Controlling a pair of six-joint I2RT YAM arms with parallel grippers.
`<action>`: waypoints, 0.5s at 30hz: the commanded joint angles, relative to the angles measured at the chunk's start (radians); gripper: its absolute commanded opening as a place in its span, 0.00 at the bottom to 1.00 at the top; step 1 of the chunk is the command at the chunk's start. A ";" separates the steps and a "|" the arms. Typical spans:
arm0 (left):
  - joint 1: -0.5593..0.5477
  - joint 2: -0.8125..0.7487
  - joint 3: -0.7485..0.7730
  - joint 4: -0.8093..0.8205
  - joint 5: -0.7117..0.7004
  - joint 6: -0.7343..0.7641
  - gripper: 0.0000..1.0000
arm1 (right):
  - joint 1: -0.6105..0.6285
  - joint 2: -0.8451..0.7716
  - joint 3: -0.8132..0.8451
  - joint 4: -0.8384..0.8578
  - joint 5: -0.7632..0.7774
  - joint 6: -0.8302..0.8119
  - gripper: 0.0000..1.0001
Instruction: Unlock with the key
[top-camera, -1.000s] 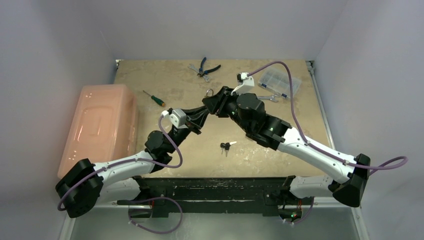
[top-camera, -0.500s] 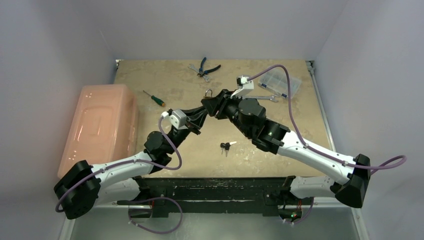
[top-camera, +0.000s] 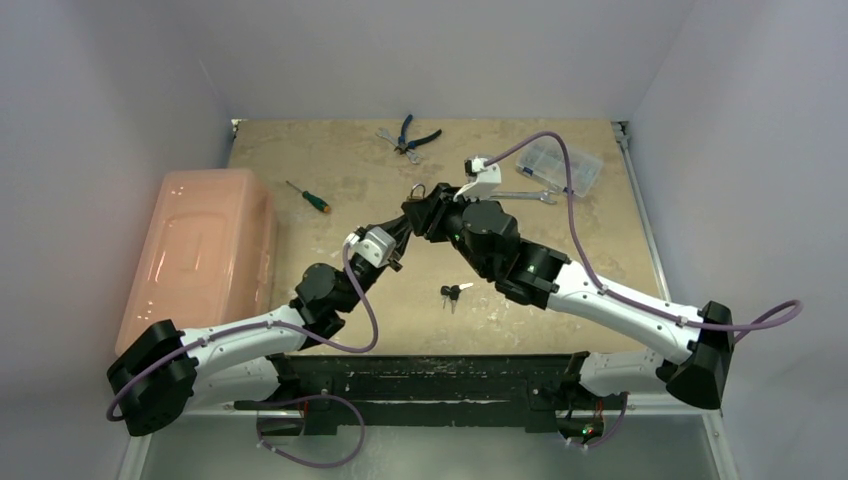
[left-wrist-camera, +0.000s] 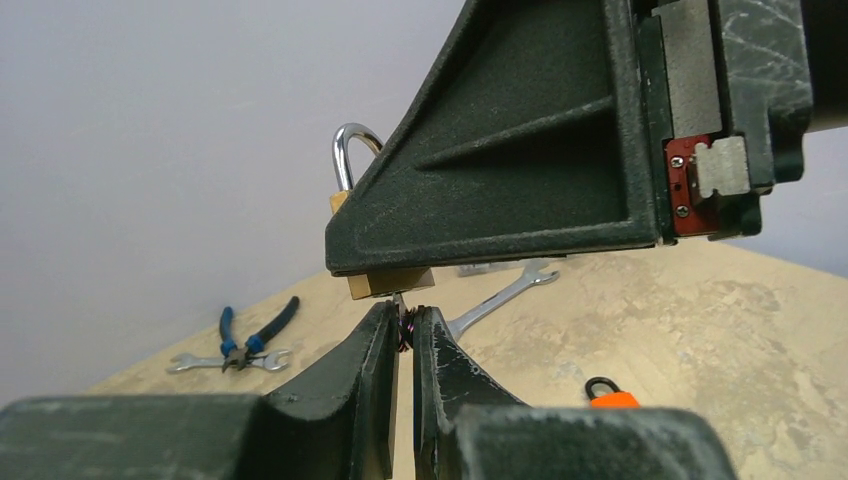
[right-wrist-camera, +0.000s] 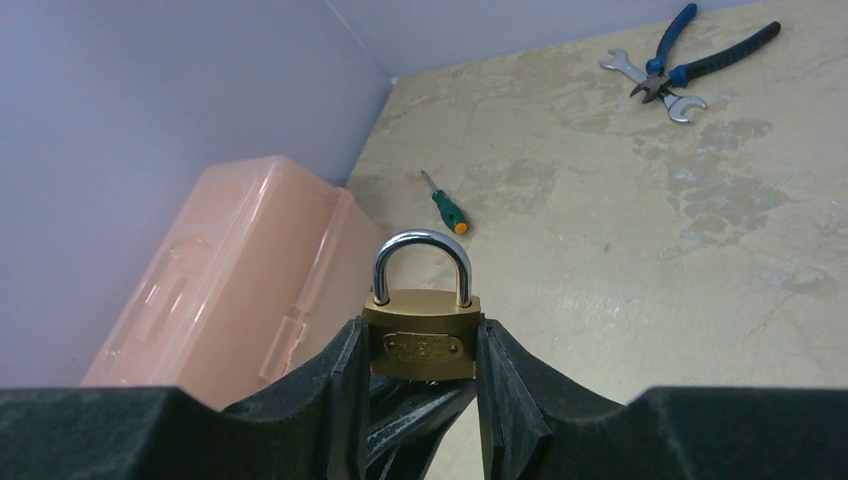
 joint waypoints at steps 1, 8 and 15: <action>0.017 -0.010 0.057 0.016 -0.187 0.077 0.00 | 0.063 0.005 0.058 -0.073 -0.033 0.032 0.00; 0.016 -0.009 0.057 0.020 -0.247 0.102 0.00 | 0.095 0.050 0.127 -0.154 0.025 0.085 0.00; 0.015 -0.006 0.056 0.033 -0.304 0.121 0.00 | 0.112 0.098 0.217 -0.277 0.054 0.180 0.00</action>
